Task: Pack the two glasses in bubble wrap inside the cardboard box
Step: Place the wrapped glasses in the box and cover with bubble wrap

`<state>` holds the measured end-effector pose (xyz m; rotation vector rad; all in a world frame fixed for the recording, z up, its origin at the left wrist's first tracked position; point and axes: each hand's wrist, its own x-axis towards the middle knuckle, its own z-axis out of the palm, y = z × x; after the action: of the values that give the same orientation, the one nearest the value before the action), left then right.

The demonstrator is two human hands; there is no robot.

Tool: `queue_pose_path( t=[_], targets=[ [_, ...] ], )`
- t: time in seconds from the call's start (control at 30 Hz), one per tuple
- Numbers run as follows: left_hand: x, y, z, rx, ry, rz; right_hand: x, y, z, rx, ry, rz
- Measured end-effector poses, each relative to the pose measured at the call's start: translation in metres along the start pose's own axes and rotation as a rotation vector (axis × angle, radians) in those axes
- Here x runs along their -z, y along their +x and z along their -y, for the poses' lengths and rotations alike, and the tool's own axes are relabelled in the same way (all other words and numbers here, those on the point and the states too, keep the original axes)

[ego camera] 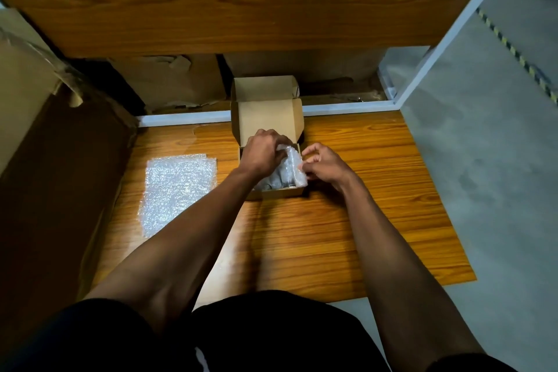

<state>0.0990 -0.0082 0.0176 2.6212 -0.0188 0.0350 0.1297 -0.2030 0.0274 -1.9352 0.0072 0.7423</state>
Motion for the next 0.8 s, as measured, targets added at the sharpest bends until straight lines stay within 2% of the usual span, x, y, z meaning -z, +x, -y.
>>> queue_pose_path(
  t=[0.3,0.47,0.67,0.8],
  targets=[
    [-0.003,0.010,-0.007,-0.016,0.090,-0.022,-0.013,-0.002,-0.004,0.221,-0.421,-0.206],
    [-0.008,0.016,-0.009,-0.022,0.064,-0.032,-0.023,-0.005,-0.001,0.190,-0.451,-0.222],
    [-0.011,0.018,-0.014,-0.024,-0.003,-0.046,-0.032,-0.002,0.002,0.114,-0.685,-0.311],
    [-0.013,0.021,-0.009,-0.016,-0.007,-0.049,-0.037,-0.006,0.005,0.191,-0.775,-0.319]
  ],
)
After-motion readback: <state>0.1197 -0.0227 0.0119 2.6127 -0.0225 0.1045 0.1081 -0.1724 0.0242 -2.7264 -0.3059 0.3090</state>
